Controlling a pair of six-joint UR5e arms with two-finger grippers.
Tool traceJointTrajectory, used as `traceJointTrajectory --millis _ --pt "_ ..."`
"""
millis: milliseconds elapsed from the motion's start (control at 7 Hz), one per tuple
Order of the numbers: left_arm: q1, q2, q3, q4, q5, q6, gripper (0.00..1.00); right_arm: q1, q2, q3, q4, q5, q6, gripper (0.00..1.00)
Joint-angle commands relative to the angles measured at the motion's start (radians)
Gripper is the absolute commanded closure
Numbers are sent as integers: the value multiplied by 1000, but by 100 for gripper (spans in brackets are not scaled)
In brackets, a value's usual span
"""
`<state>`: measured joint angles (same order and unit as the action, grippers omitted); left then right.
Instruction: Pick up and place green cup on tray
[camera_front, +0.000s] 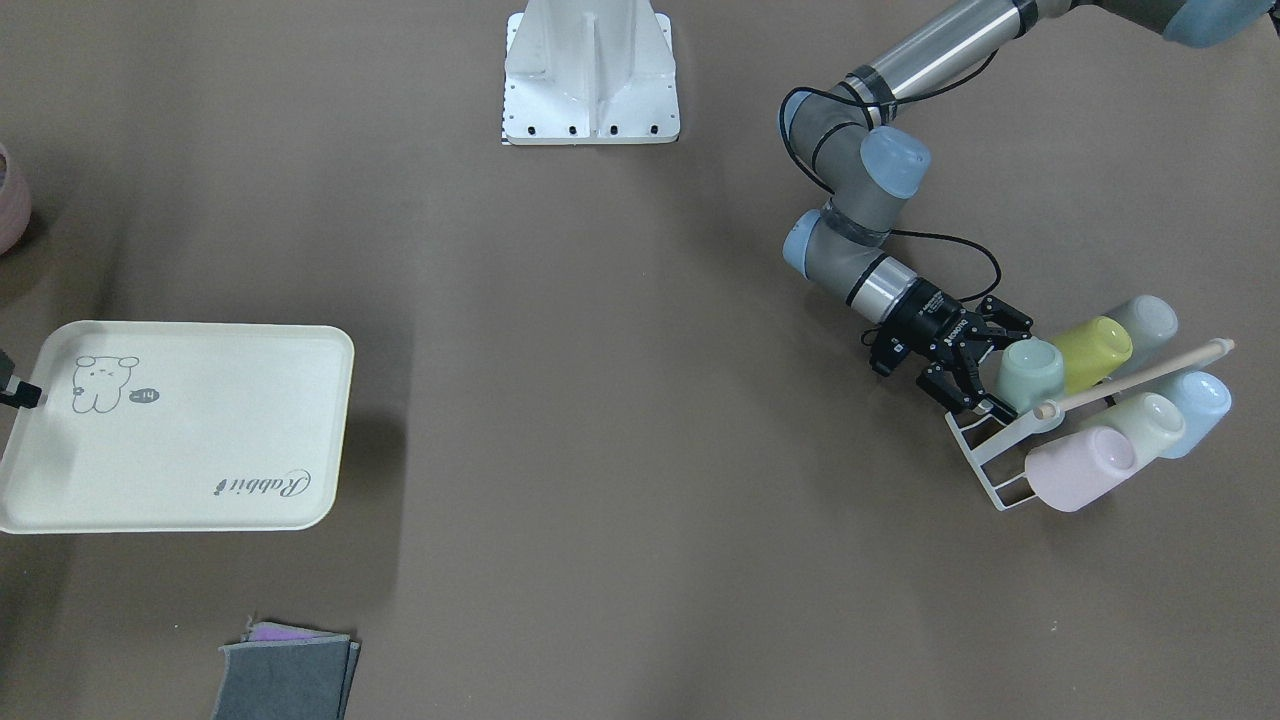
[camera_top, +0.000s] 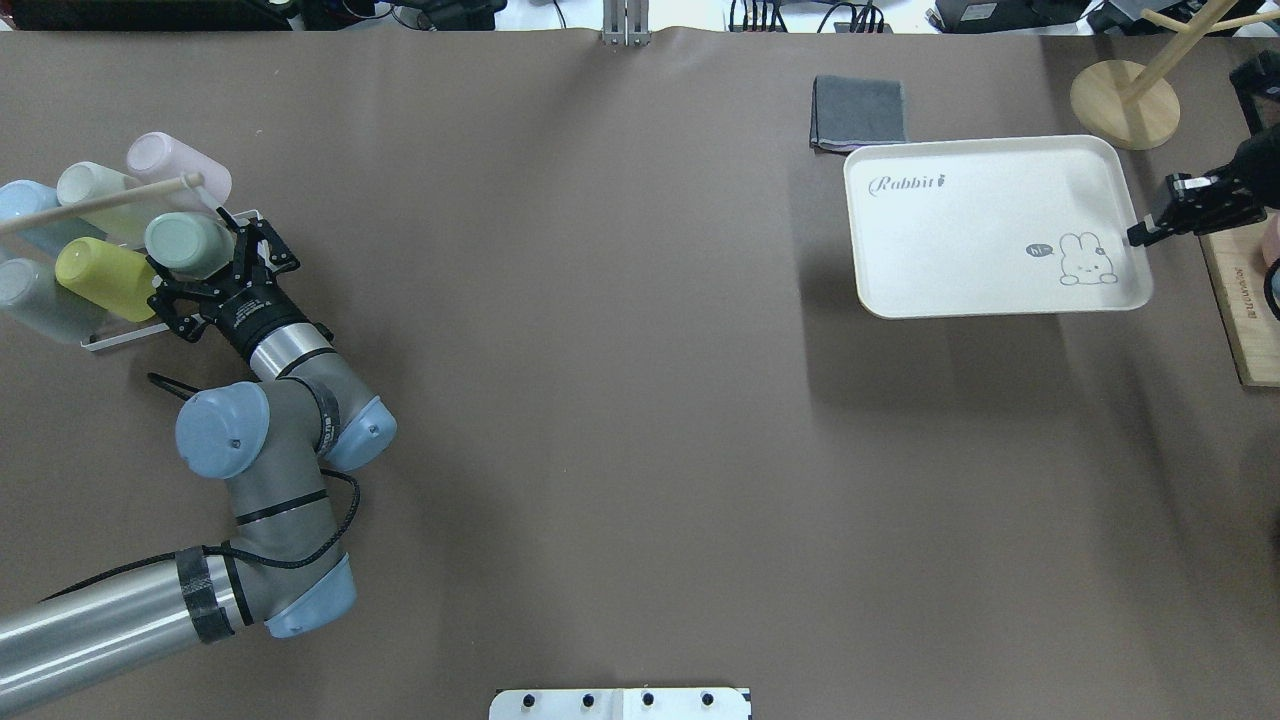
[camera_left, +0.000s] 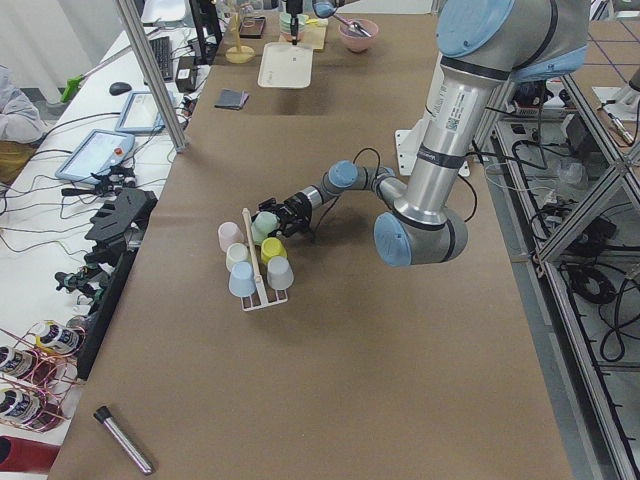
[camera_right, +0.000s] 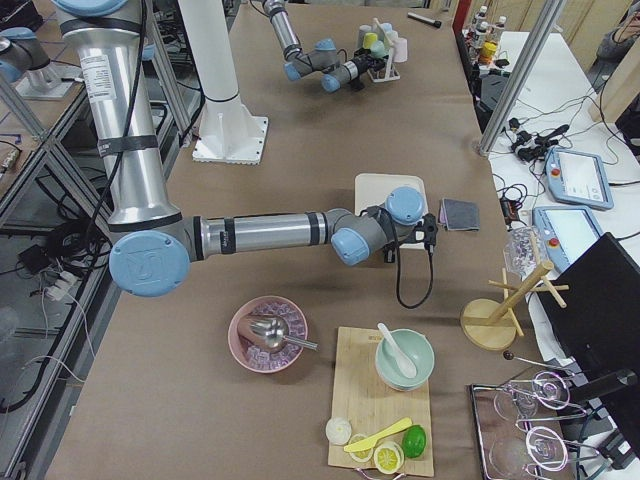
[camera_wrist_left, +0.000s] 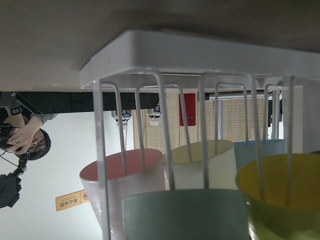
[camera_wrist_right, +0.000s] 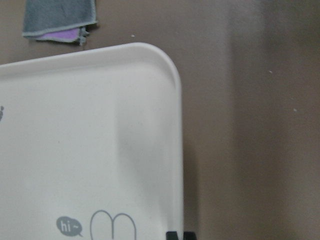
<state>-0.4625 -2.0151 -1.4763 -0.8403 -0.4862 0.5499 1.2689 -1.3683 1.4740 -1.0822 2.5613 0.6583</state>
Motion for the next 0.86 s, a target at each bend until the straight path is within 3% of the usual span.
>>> traceJointTrajectory --millis 0,429,571,714 --pt "-2 2 -10 3 2 -14 7 -61 130 -37 4 -3 114 100" --pt "-7 10 -12 13 -43 -64 8 -262 214 -40 163 -168 422 100" --pt "-5 10 -12 15 -46 -65 18 -337 254 -41 171 -231 490 100" --pt "-2 9 -13 17 -46 -64 41 -417 294 -43 171 -315 538 100"
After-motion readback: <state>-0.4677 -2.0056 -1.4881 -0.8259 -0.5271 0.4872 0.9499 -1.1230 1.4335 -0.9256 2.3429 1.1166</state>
